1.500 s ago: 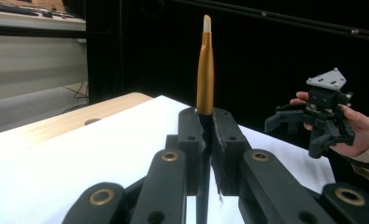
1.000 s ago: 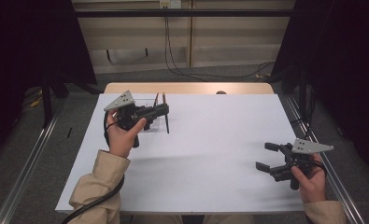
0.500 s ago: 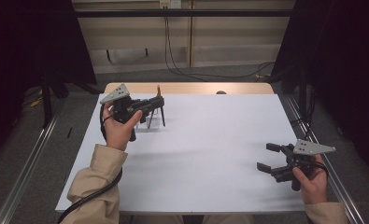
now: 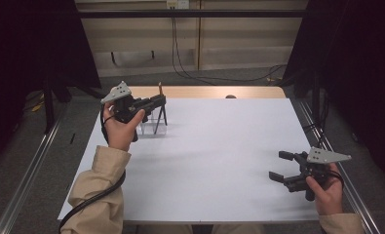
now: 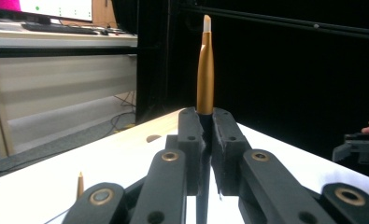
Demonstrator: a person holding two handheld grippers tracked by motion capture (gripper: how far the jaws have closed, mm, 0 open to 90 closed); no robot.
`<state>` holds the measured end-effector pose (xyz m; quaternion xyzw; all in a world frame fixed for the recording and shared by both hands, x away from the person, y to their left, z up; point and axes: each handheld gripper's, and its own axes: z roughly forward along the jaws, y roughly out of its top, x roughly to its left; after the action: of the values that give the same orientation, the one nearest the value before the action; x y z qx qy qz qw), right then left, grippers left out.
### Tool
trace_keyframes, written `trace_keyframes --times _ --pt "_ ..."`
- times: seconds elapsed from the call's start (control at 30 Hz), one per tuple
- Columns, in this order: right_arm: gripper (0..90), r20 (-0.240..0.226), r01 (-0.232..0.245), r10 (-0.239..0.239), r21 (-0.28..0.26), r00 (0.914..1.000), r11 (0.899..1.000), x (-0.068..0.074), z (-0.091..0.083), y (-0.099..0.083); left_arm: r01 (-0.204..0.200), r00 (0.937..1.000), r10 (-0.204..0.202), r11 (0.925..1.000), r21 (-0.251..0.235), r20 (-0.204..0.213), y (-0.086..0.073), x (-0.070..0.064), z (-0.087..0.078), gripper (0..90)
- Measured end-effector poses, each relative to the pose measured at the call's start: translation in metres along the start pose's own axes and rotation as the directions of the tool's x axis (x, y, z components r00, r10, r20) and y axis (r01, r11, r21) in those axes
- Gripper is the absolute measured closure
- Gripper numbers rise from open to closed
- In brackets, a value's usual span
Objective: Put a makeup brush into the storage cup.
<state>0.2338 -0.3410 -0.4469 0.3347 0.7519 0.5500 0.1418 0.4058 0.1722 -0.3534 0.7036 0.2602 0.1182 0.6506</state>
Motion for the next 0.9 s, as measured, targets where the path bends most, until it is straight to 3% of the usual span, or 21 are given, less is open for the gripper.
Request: trace_keyframes --times 0.37,0.6,0.9 --pt "8.1 -0.003 0.006 -0.006 0.005 1.0000 1.000 0.000 0.002 0.000 -0.005 0.9992 0.003 0.9996 -0.029 -0.040 0.006 0.009 -0.002 83.5" --pt "8.1 -0.002 0.009 -0.009 0.005 1.0000 1.000 0.001 0.001 0.000 -0.033 0.9971 0.031 0.9989 -0.033 -0.069 0.008 0.016 -0.002 83.5" --pt "8.1 -0.002 0.011 -0.011 0.004 0.9999 1.000 0.001 0.000 0.000 -0.039 0.9936 0.036 0.9990 -0.024 -0.107 0.004 0.026 0.003 83.5"
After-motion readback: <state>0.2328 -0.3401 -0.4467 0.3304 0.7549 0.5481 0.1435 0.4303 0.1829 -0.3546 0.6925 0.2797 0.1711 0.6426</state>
